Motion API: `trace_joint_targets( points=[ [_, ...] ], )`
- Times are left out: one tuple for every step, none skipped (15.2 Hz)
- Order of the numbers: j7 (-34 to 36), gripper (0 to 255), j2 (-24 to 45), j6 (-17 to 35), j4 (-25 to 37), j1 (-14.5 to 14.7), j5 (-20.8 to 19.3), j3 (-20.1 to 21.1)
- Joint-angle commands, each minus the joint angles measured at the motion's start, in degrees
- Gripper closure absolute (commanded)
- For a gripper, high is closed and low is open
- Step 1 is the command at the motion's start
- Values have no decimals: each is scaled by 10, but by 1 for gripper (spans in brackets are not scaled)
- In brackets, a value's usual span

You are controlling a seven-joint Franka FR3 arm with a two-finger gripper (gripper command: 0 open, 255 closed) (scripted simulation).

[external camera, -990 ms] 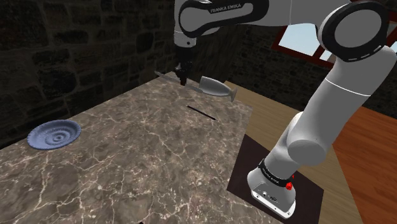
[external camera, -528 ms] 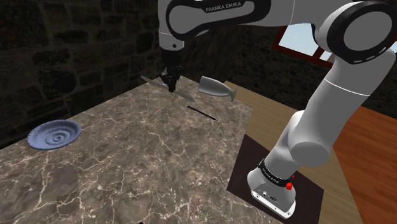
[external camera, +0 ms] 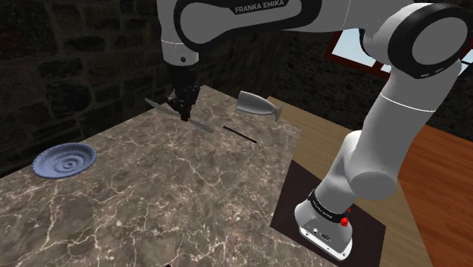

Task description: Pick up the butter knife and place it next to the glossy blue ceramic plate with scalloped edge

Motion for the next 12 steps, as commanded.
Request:
trace_joint_targets(
  points=[
    [28, 255, 17, -5, 22, 16, -1, 12],
    [41, 255, 25, -8, 32, 23, -2, 17],
    [55, 255, 34, -11, 43, 31, -3, 23],
    [68, 255, 43, -14, 55, 39, -4, 28],
    [81, 255, 53, -17, 68, 47, -6, 33],
    [94, 255, 63, -20, 81, 55, -8, 37],
    [106, 255, 74, -24, 96, 64, -10, 42],
    [111, 255, 78, -26, 101, 67, -11, 43],
    [111, 255, 79, -18, 95, 67, -11, 43],
    [111, 255, 80, -11, 89, 67, -11, 43],
    [111, 255, 82, -4, 83, 67, -12, 43],
    [112, 255, 84, 3, 78, 67, -13, 42]
  ],
)
